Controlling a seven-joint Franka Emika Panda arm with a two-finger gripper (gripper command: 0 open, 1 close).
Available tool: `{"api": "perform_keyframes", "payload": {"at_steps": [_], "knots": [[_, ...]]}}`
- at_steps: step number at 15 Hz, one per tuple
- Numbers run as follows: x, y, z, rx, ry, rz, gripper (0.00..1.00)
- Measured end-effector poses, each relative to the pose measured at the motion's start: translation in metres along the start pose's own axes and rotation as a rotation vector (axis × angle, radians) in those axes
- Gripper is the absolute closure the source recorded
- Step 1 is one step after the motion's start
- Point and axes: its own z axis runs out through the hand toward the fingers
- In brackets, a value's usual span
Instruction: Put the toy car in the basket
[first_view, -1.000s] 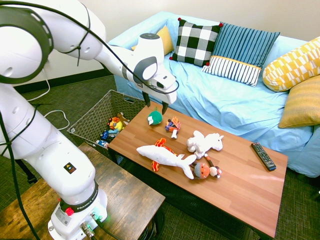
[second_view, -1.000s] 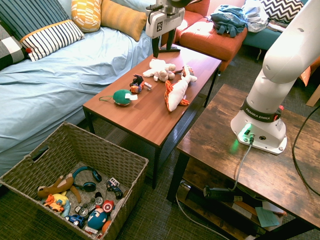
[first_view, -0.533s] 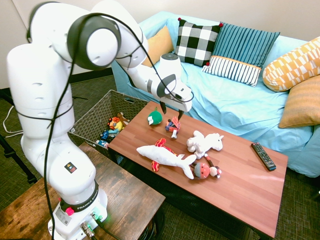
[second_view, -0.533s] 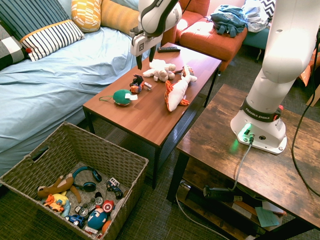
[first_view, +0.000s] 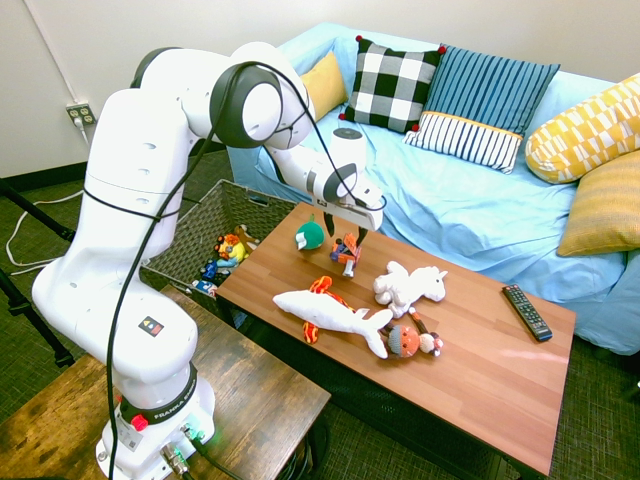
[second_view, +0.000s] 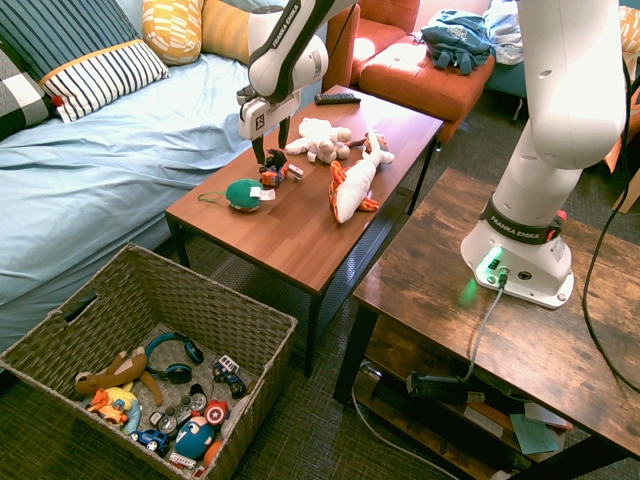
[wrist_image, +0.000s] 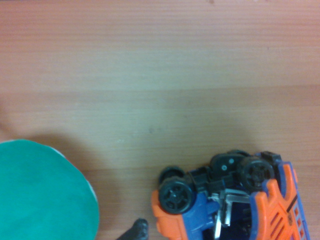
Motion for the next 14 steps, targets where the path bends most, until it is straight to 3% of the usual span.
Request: {"api": "perform_keyframes", "payload": {"at_steps": [1, 14], "knots": [[0.001, 0.004, 0.007, -0.013, -0.002, 0.003, 1.0], [0.004, -0.003, 0.024, -0.019, 0.028, -0.032, 1.0]]}}
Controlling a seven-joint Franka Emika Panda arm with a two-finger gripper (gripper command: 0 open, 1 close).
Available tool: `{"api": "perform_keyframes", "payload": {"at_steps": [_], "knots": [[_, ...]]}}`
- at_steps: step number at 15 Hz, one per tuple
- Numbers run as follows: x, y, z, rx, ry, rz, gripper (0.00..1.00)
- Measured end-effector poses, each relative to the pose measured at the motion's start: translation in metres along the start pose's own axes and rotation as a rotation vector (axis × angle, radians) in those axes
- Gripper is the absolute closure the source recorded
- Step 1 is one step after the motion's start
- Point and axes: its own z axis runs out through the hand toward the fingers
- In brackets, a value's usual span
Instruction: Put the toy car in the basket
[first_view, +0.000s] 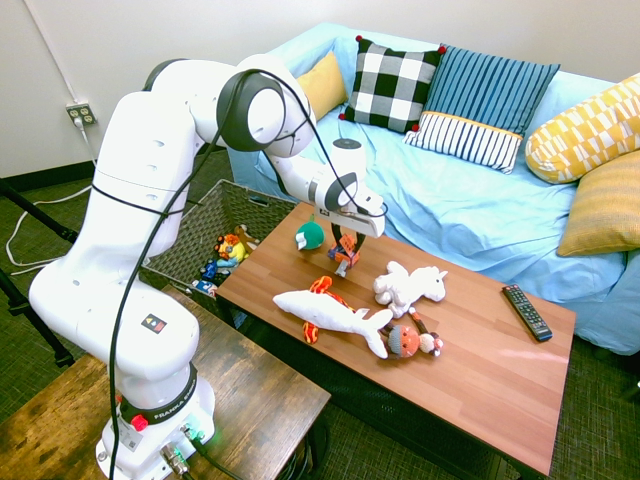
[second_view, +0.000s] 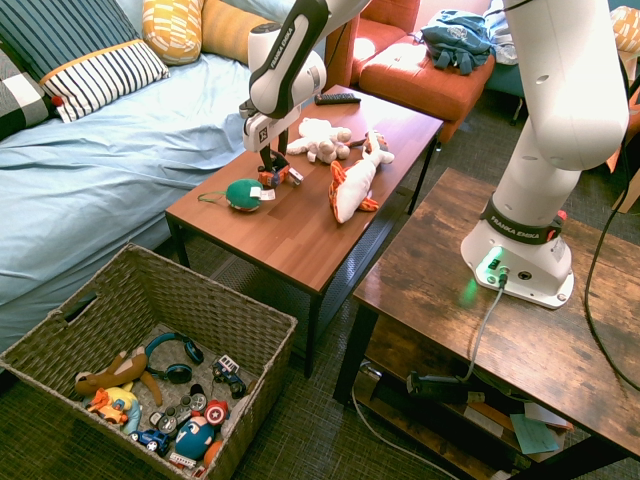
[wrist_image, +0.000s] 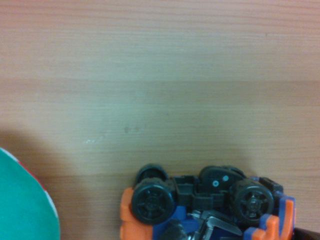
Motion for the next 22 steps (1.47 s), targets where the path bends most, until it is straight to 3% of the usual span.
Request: {"api": "perform_keyframes", "payload": {"at_steps": [11, 16, 19, 22], "knots": [[0.017, -0.005, -0.011, 0.042, 0.033, 0.028, 1.0], [0.021, -0.022, -0.097, 0.128, 0.099, 0.011, 1.0], [-0.039, -0.061, -0.176, 0.151, 0.137, -0.095, 1.0], [-0.171, -0.144, -0.204, 0.113, 0.136, -0.24, 1.0]]}}
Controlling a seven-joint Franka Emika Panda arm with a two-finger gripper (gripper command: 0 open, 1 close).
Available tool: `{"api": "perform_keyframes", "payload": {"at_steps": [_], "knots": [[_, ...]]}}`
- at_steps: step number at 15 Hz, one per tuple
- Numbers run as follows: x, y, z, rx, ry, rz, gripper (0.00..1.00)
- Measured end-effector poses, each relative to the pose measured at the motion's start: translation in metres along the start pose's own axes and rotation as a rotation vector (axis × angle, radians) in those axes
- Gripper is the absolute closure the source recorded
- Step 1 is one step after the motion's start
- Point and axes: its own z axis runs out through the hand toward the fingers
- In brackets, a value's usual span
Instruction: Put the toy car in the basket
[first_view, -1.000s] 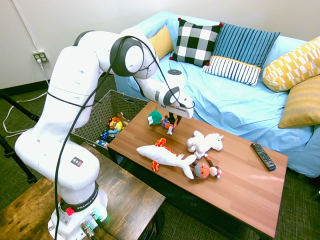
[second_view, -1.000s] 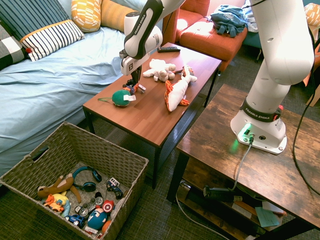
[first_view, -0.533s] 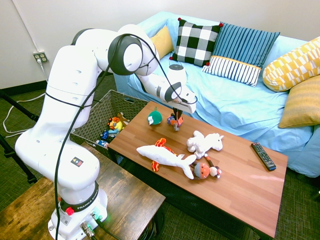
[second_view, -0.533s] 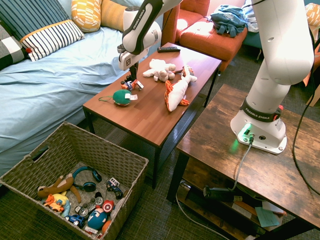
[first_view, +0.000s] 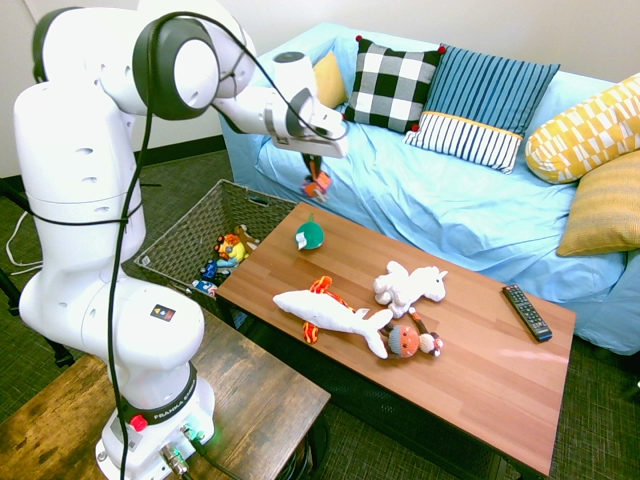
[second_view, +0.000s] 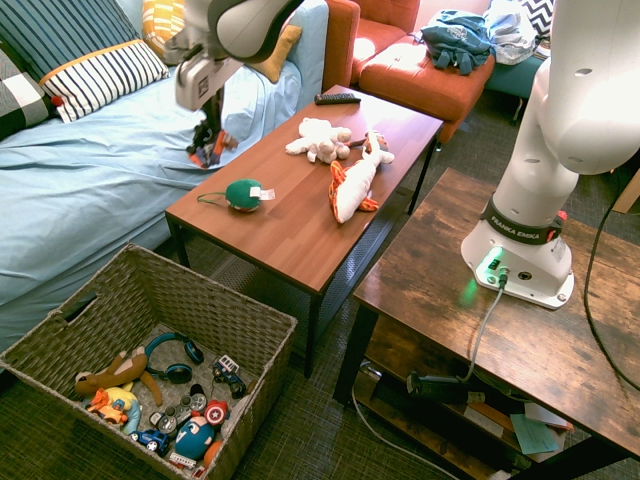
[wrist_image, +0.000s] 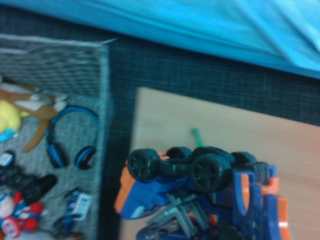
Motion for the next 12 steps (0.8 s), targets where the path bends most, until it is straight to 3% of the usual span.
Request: {"api": "perform_keyframes", "payload": {"at_steps": [3, 4, 8, 12], "knots": [[-0.116, -0.102, 0.035, -0.069, -0.068, -0.111, 1.0], [-0.137, -0.121, 0.059, -0.106, -0.09, -0.126, 0.0], [-0.156, -0.159, 0.146, -0.184, -0.205, -0.124, 0.0], [-0.153, -0.191, 0.142, -0.17, -0.227, -0.137, 0.0]]}}
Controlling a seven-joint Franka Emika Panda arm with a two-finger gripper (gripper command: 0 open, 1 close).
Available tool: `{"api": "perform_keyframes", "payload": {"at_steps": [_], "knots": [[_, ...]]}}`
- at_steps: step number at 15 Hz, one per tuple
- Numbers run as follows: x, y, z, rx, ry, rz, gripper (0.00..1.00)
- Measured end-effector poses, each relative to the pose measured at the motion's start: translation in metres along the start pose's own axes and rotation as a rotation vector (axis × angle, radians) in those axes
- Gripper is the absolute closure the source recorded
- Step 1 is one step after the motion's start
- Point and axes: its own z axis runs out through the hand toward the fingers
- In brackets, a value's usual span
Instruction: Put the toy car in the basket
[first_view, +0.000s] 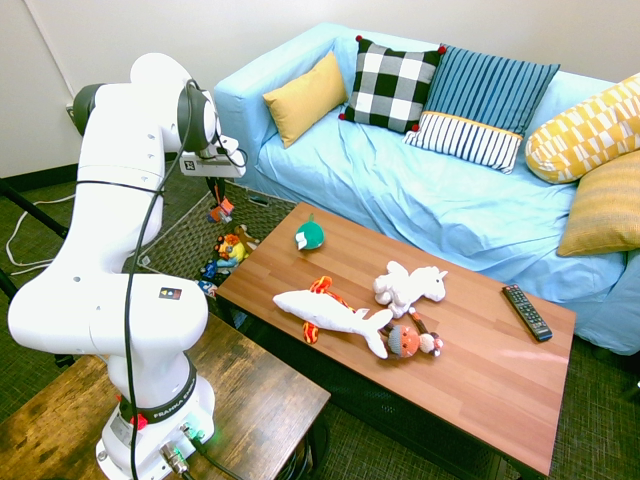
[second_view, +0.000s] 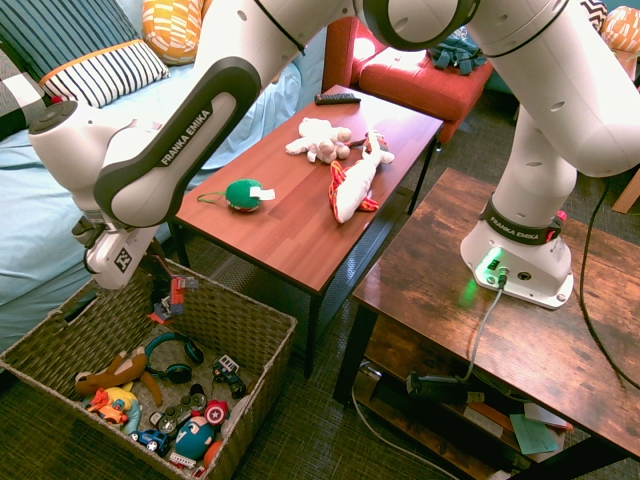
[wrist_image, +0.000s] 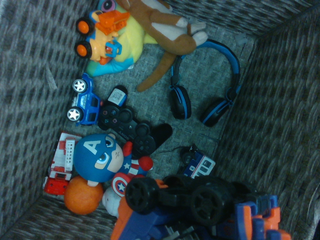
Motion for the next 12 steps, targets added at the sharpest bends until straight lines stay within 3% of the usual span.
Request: {"api": "perform_keyframes", "payload": {"at_steps": [9, 12], "knots": [[0.031, 0.014, -0.013, 0.033, -0.014, 0.035, 0.0], [0.058, 0.048, -0.038, 0.055, 0.024, 0.082, 0.0]]}}
